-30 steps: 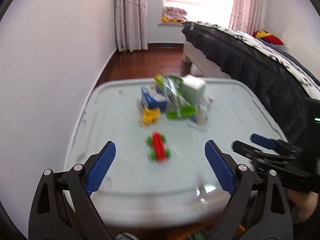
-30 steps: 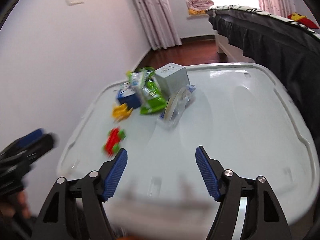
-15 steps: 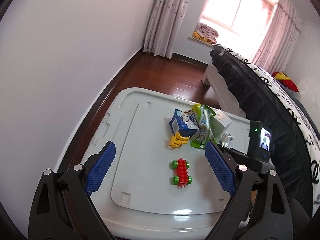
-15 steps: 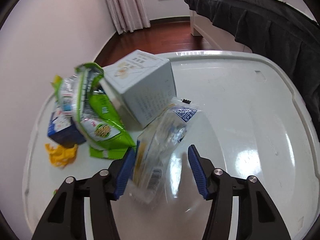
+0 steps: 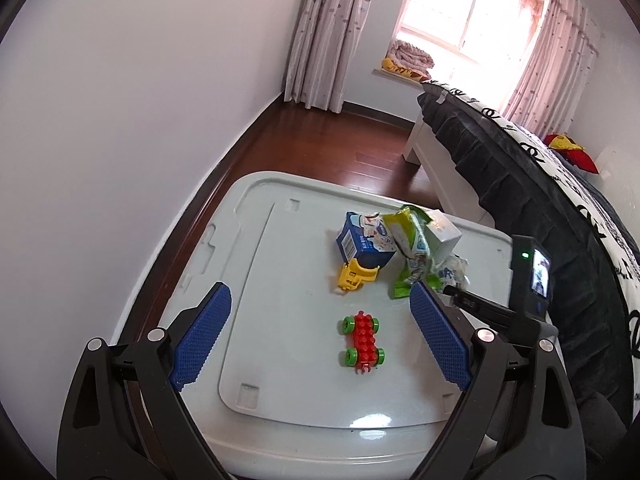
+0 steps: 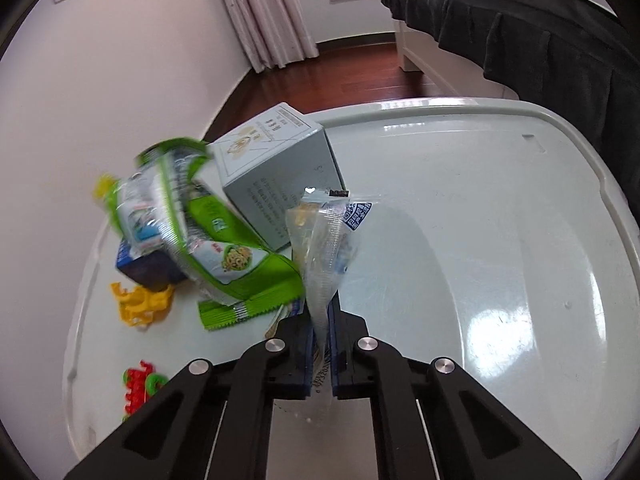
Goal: Collect trash
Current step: 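Grasp the clear plastic wrapper with the right tool, then grasp the yellow toy piece with the left tool while the right tool holds the wrapper, then carry the yellow toy and wrapper down over the orange bucket, then open both tools to drop the toy and wrapper into the bucket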
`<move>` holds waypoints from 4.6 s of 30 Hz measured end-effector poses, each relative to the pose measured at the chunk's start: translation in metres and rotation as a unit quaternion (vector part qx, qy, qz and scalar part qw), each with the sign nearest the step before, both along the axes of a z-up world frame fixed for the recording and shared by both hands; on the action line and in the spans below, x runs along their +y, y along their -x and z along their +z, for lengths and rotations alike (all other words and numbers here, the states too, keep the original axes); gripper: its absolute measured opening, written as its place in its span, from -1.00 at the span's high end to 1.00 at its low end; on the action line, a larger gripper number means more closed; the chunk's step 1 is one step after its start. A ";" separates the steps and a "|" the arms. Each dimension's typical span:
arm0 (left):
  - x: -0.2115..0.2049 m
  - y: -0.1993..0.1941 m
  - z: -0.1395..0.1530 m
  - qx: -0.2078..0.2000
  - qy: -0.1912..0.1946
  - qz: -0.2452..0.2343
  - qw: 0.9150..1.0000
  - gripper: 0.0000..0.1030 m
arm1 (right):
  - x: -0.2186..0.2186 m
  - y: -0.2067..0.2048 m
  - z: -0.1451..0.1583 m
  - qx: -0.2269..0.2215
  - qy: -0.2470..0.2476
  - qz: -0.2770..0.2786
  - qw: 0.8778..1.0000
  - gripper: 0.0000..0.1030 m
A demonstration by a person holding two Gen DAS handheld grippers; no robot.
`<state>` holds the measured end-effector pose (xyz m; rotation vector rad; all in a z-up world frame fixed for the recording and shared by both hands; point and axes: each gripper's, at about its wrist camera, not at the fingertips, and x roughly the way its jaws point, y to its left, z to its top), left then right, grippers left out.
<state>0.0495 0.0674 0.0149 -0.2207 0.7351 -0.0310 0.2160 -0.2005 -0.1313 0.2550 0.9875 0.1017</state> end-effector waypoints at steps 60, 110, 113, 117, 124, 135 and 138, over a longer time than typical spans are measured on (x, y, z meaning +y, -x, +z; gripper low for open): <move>-0.080 -0.070 -0.068 0.068 -0.072 -0.095 0.990 0.19 | -0.034 0.161 0.101 -0.135 -0.081 0.135 0.978 0.90; -0.107 0.231 -0.115 0.125 -0.084 -0.165 0.975 0.19 | -0.021 0.359 0.013 0.006 -0.108 0.192 0.975 0.90; -0.108 0.231 -0.116 0.125 -0.084 -0.165 0.975 0.19 | -0.022 0.359 0.013 0.006 -0.109 0.192 0.975 0.90; -0.108 0.231 -0.116 0.125 -0.084 -0.165 0.975 0.19 | -0.022 0.359 0.013 0.006 -0.109 0.191 0.975 0.90; -0.108 0.231 -0.115 0.125 -0.084 -0.165 0.975 0.20 | -0.022 0.359 0.013 0.005 -0.109 0.191 0.976 0.90; -0.108 0.233 -0.117 0.135 -0.078 -0.157 0.975 -0.44 | -0.024 0.358 0.015 0.006 -0.110 0.184 0.977 0.40; -0.109 0.235 -0.114 0.129 -0.086 -0.153 0.976 -0.62 | -0.024 0.357 0.015 0.004 -0.111 0.182 0.977 0.39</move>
